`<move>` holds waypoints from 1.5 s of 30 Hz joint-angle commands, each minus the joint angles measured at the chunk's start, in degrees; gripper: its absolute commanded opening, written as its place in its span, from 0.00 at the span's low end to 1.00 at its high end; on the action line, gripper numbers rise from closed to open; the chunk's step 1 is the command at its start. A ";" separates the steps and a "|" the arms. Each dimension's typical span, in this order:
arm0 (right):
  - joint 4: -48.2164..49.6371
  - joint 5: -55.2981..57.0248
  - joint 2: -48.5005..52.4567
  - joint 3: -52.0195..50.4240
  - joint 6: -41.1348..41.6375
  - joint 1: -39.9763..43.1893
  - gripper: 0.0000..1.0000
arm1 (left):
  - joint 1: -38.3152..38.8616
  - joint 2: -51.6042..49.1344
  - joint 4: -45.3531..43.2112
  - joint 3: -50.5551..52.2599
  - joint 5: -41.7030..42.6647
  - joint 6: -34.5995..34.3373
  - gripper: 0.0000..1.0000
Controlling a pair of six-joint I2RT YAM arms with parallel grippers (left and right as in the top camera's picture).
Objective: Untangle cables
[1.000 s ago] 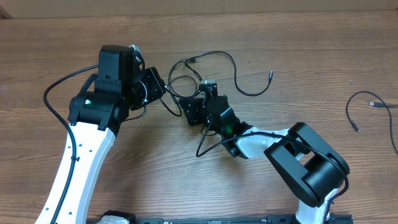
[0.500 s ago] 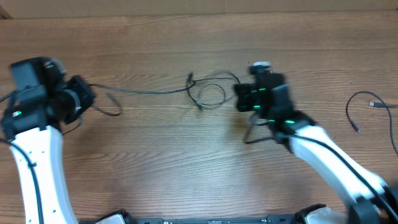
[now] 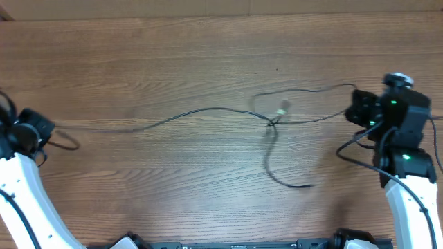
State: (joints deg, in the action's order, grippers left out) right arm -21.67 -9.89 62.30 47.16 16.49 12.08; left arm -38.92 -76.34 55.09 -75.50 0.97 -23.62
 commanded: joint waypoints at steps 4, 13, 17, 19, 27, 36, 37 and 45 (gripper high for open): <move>0.33 -2.60 -0.50 0.17 3.96 4.46 0.04 | -7.87 -1.01 -2.29 -1.27 -2.58 -5.66 0.04; 1.46 -7.08 1.73 0.15 7.08 4.61 0.04 | -8.13 -9.42 -9.62 -1.27 29.90 6.69 0.04; 1.66 -8.68 3.98 0.15 6.95 -0.20 0.04 | -1.57 -10.69 -18.14 -1.27 49.75 17.03 0.04; 2.71 -9.35 5.11 0.15 5.22 -3.32 0.04 | 3.13 -10.62 -21.03 -1.27 51.01 18.49 0.04; 10.91 -5.44 8.22 5.46 -3.63 -15.98 0.04 | 26.51 -11.13 -21.84 -1.25 32.24 20.59 0.04; 5.73 -3.26 9.84 24.13 -8.04 -14.58 0.04 | 41.57 -19.96 -17.90 -1.20 24.52 18.10 0.04; 5.70 -4.04 9.84 24.50 -8.04 -14.69 0.04 | 42.80 -21.46 -18.16 -1.20 24.85 17.22 0.04; -8.63 -0.07 14.86 24.48 -7.41 -14.78 0.04 | 48.06 -29.16 -27.06 -1.20 30.84 11.65 0.05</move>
State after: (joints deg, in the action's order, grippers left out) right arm -26.63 -13.30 73.69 71.59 8.99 -2.66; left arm 8.10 -104.05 29.82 -75.88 29.74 -7.79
